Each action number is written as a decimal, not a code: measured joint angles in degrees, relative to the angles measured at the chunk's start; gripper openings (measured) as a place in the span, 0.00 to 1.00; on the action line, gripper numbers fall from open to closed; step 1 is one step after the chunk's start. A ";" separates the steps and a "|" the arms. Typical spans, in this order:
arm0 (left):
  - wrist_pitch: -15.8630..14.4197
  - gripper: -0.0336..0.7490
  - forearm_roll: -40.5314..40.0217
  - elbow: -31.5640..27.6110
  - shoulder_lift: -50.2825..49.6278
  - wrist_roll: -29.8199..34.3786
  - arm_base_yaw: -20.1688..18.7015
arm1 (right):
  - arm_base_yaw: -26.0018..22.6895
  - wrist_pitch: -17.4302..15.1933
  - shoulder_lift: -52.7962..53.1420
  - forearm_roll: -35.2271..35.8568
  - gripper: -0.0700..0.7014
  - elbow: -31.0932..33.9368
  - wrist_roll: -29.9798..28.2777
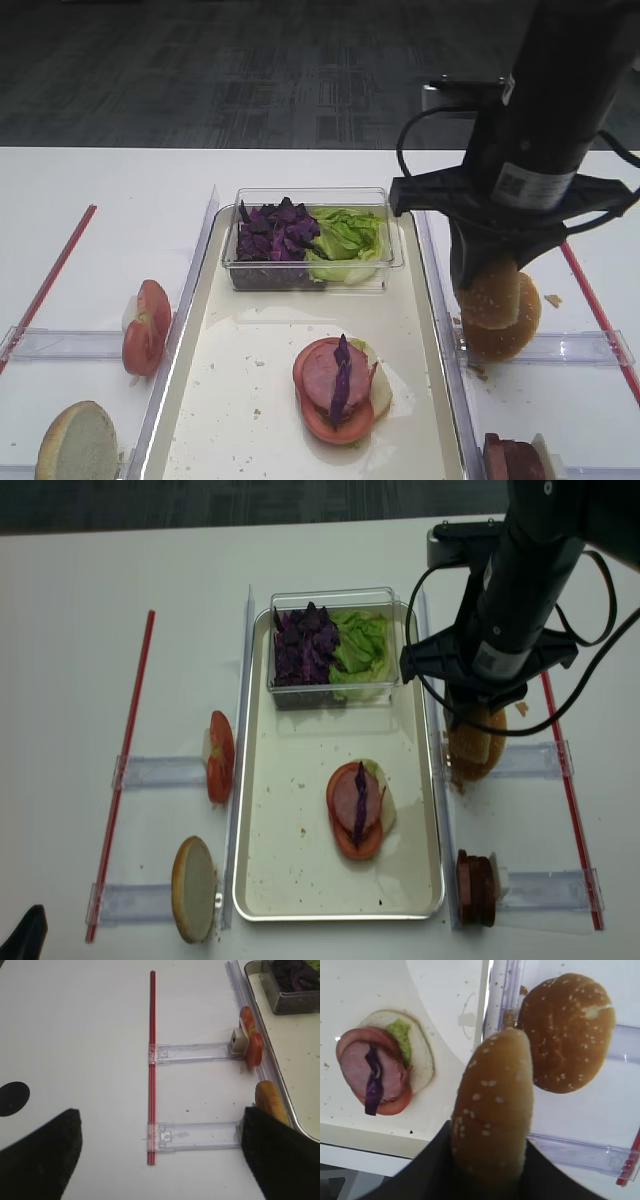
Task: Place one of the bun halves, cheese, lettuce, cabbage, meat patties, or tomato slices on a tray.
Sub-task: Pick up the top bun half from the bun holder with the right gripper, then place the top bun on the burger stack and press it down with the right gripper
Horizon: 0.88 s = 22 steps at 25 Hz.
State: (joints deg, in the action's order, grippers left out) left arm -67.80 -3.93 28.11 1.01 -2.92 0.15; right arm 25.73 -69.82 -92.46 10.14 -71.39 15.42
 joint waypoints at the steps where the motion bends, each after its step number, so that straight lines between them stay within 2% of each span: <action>1: 0.00 0.81 0.00 0.00 0.00 0.00 0.00 | 0.65 0.00 0.12 0.00 0.41 0.00 0.34; 7: 0.00 0.81 0.00 0.00 0.00 0.00 0.00 | 4.59 -0.09 1.24 -0.91 0.41 0.00 4.08; 11: 0.00 0.81 0.00 0.00 0.00 0.00 0.00 | 4.85 -0.09 4.16 -1.95 0.41 0.72 5.82; 18: 0.00 0.81 0.00 0.00 0.00 0.00 0.00 | 4.85 -0.22 11.33 -2.89 0.41 10.79 7.24; 22: 0.00 0.81 0.00 0.00 0.00 0.00 0.00 | 4.85 1.61 14.28 -2.30 0.41 15.38 7.37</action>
State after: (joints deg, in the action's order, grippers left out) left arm -67.80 -3.93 28.11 1.01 -2.92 0.15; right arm 30.58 -68.21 -78.18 7.85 -56.02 22.79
